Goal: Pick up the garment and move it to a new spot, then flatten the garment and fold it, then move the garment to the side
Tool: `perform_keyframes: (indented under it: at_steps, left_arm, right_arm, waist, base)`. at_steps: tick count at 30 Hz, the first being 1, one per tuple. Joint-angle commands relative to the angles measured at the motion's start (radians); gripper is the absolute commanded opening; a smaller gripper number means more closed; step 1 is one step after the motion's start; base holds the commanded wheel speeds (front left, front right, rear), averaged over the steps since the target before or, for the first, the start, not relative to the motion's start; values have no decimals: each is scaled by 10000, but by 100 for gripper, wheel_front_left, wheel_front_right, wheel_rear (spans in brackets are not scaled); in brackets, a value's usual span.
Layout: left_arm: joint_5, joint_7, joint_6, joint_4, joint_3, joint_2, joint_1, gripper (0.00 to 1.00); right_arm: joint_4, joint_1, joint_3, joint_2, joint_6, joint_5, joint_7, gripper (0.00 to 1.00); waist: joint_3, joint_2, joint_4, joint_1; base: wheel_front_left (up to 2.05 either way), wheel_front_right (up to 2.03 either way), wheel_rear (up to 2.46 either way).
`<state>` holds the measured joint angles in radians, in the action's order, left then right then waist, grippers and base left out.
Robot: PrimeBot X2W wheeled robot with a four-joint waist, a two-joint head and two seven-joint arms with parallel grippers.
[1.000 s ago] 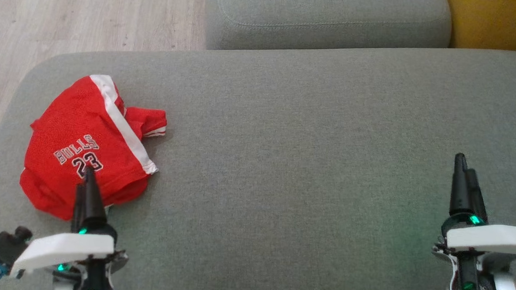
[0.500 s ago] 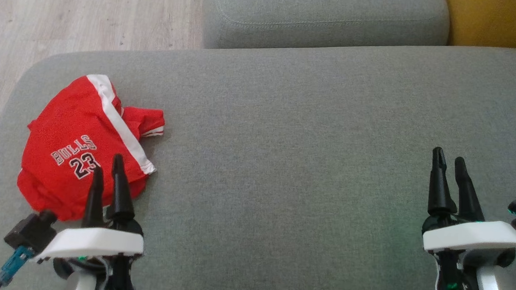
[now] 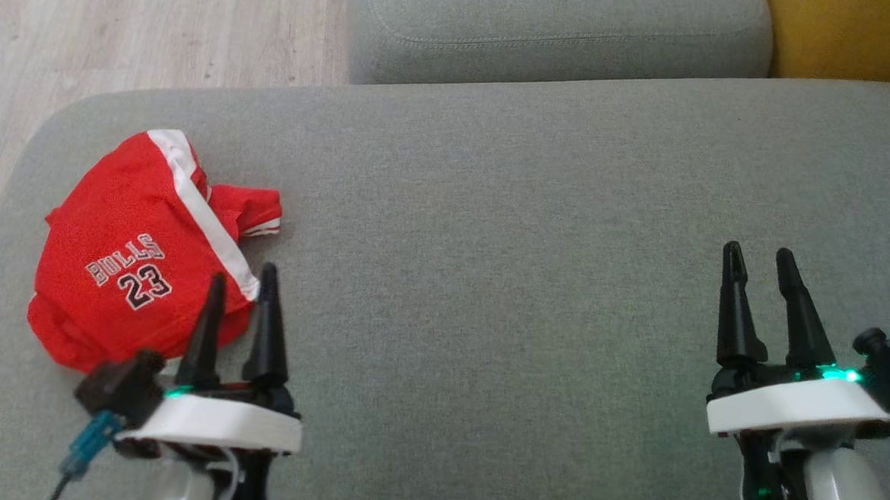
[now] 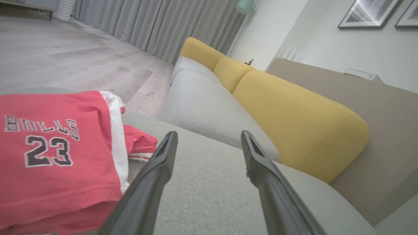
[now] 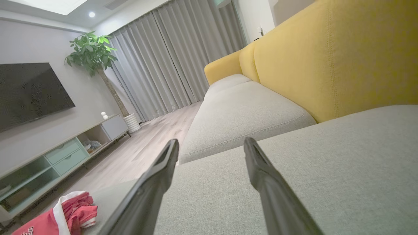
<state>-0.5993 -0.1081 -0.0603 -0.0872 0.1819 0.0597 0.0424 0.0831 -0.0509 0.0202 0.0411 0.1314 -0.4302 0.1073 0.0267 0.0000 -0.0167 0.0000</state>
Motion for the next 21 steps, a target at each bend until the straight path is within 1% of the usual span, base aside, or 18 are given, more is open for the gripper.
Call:
perform_keyframes:
  at_steps: [1, 3, 12, 17, 21]
  left_arm:
    - [360, -135, 100, 429, -3, 146, 669, 100]
    - [857, -225, 311, 388, 321, 263, 760, 100]
    - [2223, -491, 916, 57, 1353, 748, 1139, 100]
    - [2829, -640, 1374, 30, 1842, 958, 1329, 100]
    - [3261, -759, 1613, -11, 2266, 1126, 1461, 100]
  right_arm:
    - [-457, -509, 182, 70, -5, 382, 153, 100]
    - [-562, -521, 259, 71, -5, 854, 242, 100]
    - [-776, -520, 490, 75, -5, 2465, 506, 100]
    - [-806, -517, 548, 77, -6, 3327, 654, 100]
    - [-853, -514, 667, 79, -6, 4040, 772, 100]
  waist:
    - [10, 0, -4, 0]
    - [40, 0, -19, 0]
    - [133, 0, -21, 0]
    - [142, 0, -8, 0]
    - [135, 0, 0, 0]
  base:
    - [0, 0, 0]
    - [0, 0, 0]
    - [0, 0, 0]
    - [0, 0, 0]
    - [0, 0, 0]
